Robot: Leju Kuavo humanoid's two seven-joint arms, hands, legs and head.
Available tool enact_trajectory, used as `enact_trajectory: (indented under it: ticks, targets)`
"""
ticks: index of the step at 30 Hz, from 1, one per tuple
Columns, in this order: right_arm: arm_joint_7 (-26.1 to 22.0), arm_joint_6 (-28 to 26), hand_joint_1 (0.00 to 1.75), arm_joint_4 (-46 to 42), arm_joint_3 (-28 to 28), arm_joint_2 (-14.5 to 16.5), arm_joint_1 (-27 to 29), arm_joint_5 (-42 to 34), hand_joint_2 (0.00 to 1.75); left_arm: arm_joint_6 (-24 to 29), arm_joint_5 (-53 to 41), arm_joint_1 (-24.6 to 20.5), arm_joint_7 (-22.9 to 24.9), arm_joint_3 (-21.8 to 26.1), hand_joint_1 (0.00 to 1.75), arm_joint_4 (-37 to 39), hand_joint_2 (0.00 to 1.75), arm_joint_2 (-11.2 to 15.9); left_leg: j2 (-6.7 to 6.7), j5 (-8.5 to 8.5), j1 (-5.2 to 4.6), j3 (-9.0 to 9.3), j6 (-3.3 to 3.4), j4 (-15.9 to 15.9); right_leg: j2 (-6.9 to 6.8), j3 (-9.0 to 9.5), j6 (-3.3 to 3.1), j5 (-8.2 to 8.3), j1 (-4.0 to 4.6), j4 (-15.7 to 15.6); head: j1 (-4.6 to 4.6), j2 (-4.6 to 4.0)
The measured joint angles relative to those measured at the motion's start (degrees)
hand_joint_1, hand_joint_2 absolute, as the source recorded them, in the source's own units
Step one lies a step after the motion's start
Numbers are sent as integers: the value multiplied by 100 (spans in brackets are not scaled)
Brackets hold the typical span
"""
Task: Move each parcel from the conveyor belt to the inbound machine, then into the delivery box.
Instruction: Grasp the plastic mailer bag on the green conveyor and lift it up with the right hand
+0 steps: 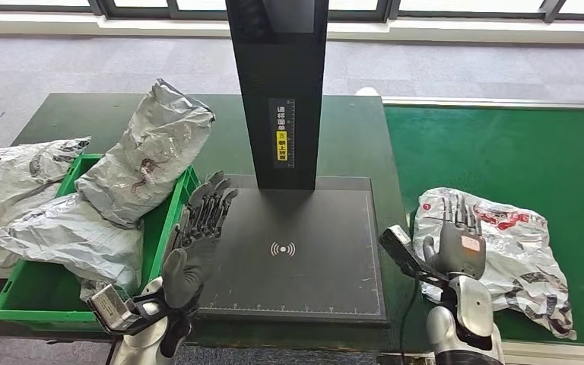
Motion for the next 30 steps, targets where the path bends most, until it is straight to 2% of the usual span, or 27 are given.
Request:
enact_trajectory:
  ticks: [4,8,18,19,23,26,30]
  targets:
    - [344,300,0,611,-654,-197,159,223,175,17,49,14,5,-63,0,27,0,-58,1,-5,-6,-5,4,-1,2,-4,1,-1,2,-1,-1,0]
    - [440,204,0,1372,-1164,-383,97,219,175,65,14,54,3,-73,0,11,0,-115,4,-5,-6,-10,5,-1,3,-7,1,-1,3,0,1,0]
    - [468,50,0,2211,-1624,-504,-173,76,175,169,-101,83,10,-89,0,18,0,-175,11,-2,-5,-6,7,-1,8,-7,1,0,4,0,1,0]
    - [471,50,4,2250,-1631,-505,-192,85,175,187,-108,81,13,-90,0,24,0,-175,12,-2,-5,-5,7,-1,8,-7,1,0,3,0,1,0]
    - [433,169,175,2382,-1691,-507,-245,158,175,248,-116,58,33,-94,0,50,0,-178,15,-2,-3,-2,8,0,8,-2,3,0,1,-2,0,0]
    - [255,340,175,2514,-1713,-526,-314,184,175,276,-117,29,60,-94,0,74,0,-178,17,-4,1,4,12,0,15,7,8,4,2,-7,0,0]
    - [158,181,175,2617,-1713,-540,-390,176,175,305,-117,16,75,-94,0,104,0,-178,18,-1,0,7,21,1,20,14,19,11,-2,-11,1,0]
